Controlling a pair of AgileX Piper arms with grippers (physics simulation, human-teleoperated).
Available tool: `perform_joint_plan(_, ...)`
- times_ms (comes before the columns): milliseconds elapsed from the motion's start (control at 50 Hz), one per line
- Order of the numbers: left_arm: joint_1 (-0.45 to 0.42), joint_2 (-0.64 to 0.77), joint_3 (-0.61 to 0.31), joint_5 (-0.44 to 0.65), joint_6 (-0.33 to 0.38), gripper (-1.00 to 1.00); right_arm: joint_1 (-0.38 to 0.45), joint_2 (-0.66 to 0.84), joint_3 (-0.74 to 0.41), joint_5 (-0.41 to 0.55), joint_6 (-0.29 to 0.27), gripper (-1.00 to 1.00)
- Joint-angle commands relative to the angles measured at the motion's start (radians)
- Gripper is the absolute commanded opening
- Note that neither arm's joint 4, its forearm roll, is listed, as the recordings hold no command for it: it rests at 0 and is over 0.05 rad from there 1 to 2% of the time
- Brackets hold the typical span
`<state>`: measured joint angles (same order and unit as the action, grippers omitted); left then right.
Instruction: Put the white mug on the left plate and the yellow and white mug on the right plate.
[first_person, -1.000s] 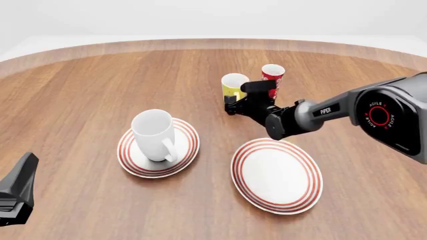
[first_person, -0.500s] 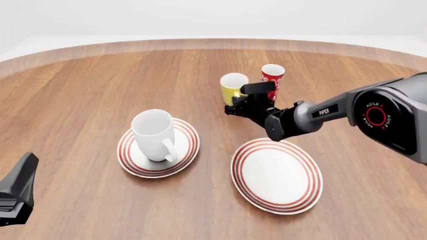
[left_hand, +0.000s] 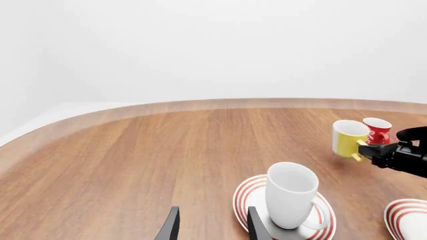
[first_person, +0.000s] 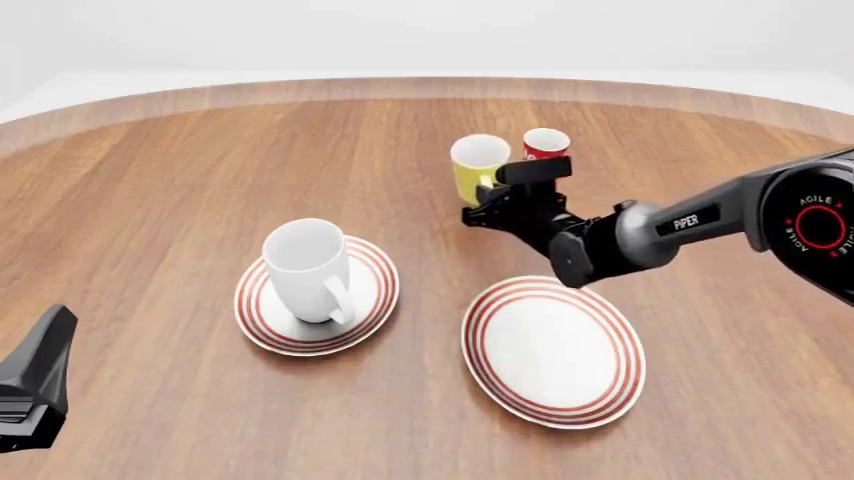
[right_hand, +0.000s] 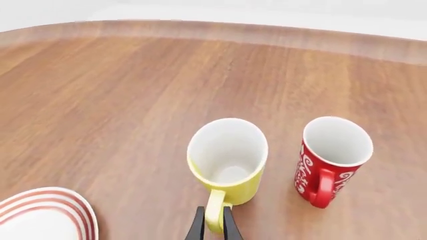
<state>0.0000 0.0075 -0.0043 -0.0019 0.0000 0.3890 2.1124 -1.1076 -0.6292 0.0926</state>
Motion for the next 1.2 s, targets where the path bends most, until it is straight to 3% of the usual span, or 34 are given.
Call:
perform_joint_plan(20, 0.000, 0.000, 0.000, 0.000, 0.000, 1.00, -0.001, -0.073, 0.067, -0.027, 0.001, -1.00)
perform_joint_plan(360, 0.000, 0.000, 0.000, 0.000, 0.000, 1.00, 0.001, -0.303, 0.233, 0.028, -0.021, -1.00)
perform_joint_plan(660, 0.000, 0.000, 0.000, 0.000, 0.000, 1.00, 0.014, -0.452, 0.368, 0.036, -0.005, -1.00)
perform_joint_plan(1200, 0.000, 0.000, 0.000, 0.000, 0.000, 1.00, 0.057, -0.852, 0.612, 0.225, -0.058, -1.00)
